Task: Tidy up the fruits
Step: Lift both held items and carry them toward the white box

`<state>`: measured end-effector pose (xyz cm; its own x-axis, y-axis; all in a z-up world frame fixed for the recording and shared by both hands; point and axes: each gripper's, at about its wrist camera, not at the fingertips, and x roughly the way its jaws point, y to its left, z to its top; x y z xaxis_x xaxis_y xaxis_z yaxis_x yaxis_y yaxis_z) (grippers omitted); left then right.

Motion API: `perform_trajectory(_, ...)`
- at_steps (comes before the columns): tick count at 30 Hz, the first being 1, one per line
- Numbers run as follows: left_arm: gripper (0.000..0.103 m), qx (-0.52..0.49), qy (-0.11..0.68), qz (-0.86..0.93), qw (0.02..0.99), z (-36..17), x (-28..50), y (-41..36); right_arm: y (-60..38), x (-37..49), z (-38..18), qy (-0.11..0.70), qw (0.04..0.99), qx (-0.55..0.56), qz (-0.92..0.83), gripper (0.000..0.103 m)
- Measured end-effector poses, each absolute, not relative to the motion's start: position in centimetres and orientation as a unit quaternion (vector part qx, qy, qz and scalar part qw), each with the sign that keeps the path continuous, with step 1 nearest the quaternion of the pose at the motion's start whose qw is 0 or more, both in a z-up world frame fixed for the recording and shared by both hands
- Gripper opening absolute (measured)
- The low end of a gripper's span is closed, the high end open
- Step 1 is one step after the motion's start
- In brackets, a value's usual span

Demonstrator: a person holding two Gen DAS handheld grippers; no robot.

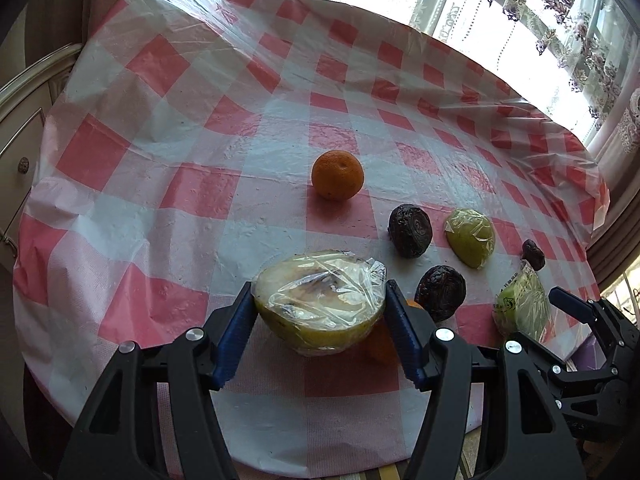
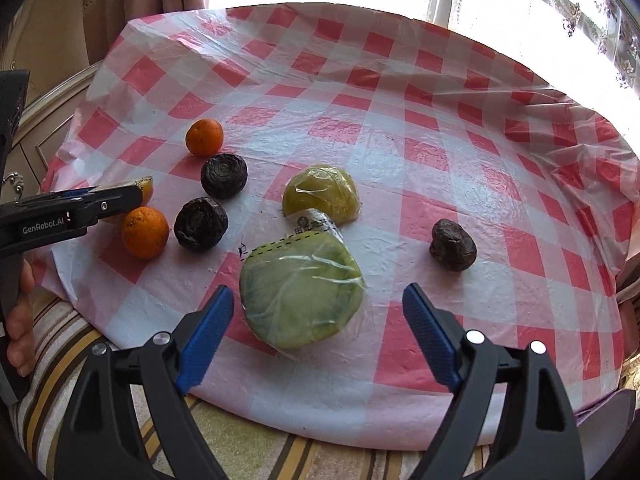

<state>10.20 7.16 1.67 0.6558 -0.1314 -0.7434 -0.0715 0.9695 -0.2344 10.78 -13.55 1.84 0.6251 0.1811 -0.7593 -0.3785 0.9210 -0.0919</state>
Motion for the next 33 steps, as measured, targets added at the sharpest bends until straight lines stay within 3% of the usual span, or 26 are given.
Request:
perform_trajectory(15,0.061,-0.115,0.419,-0.018,0.901,1.7,9.1,7.5,-9.8,9.5,1.2,0.358,0.893,-0.256,0.098,0.086)
perform_trajectory(16,0.061,-0.114,0.418,-0.017,0.901,1.7,9.1,7.4,-9.6,9.5,1.0,0.359,0.891,-0.261,0.098,0.085)
perform_trajectory(18,0.061,-0.113,0.418,-0.016,0.901,1.7,9.1,7.4,-9.5,9.5,0.7,0.361,0.889,-0.264,0.102,0.07)
perform_trajectory(19,0.06,-0.113,0.417,-0.016,0.902,1.8,9.1,7.4,-9.6,9.5,0.7,0.363,0.888,-0.26,0.109,0.063)
perform_trajectory(23,0.06,-0.114,0.415,-0.016,0.903,1.9,8.9,7.4,-10.9,9.9,1.1,0.374,0.892,-0.214,0.133,0.063)
perform_trajectory(28,0.06,-0.108,0.406,-0.016,0.907,2.4,8.7,7.2,-14.9,11.1,1.8,0.403,0.893,-0.077,0.188,0.063)
perform_trajectory(33,0.06,-0.102,0.399,-0.013,0.911,2.8,8.5,6.9,-16.6,11.0,1.9,0.406,0.892,-0.029,0.195,0.063)
